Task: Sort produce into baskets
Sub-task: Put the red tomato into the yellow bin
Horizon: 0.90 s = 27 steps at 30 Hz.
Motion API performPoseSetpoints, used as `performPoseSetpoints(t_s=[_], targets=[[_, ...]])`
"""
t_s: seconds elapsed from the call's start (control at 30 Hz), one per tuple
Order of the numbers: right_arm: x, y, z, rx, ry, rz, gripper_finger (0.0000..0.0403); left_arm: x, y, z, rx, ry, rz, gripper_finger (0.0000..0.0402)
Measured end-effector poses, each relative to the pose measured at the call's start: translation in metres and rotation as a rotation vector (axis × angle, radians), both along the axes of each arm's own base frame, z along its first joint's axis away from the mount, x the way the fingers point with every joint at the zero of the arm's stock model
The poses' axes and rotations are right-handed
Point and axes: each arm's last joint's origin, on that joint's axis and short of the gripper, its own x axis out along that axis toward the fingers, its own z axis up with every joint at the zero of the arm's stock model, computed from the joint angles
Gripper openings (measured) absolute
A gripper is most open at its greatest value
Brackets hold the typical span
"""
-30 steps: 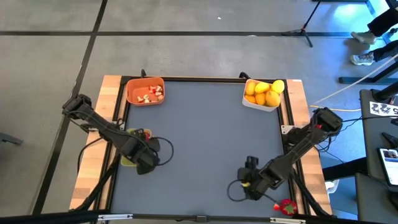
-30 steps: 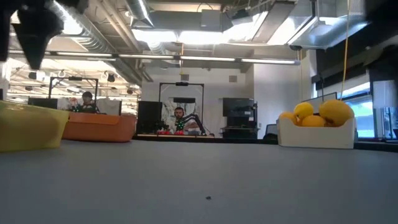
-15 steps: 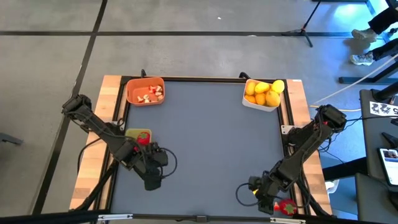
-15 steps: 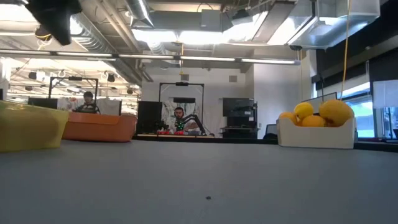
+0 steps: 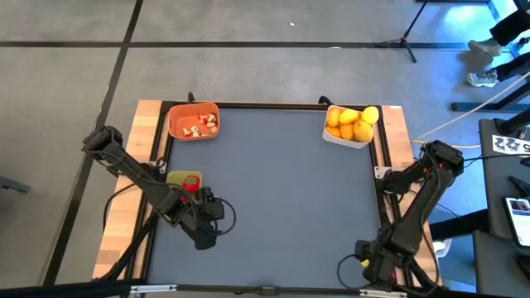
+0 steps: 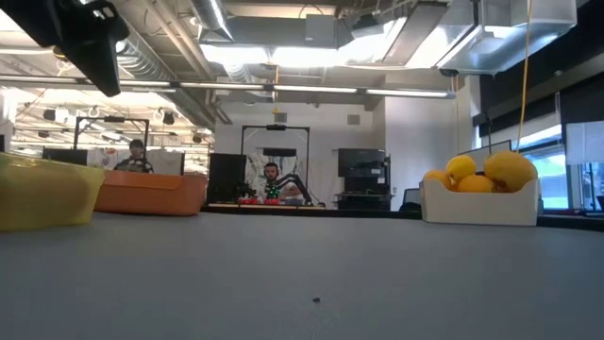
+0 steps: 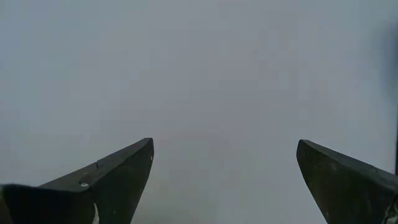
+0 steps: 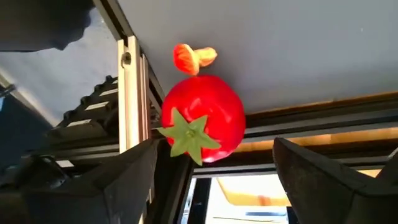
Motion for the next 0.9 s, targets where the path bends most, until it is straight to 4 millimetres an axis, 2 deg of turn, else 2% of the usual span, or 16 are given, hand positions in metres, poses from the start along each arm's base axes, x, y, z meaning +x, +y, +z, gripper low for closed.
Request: performPoseSetpoints(t_s=[0.27,0.63,0.9], targets=[[-0.008,0.014,-0.017,-0.046,0.020,0.029,0.0321,-0.002,0.002,-0.009,0.010,0.013,-0.001,0.0389],[-0.010,0.033,-0.045,-0.052,0.083,0.084,0.0321,-0.002,0.002,-0.010,0.015,0.014,-0.011,0.0389],[-0.013,0.036,-0.053,-0.068,0.115,0.105,0.0321,-0.002,0.002,-0.010,0.015,0.012,-0.012,0.0388]])
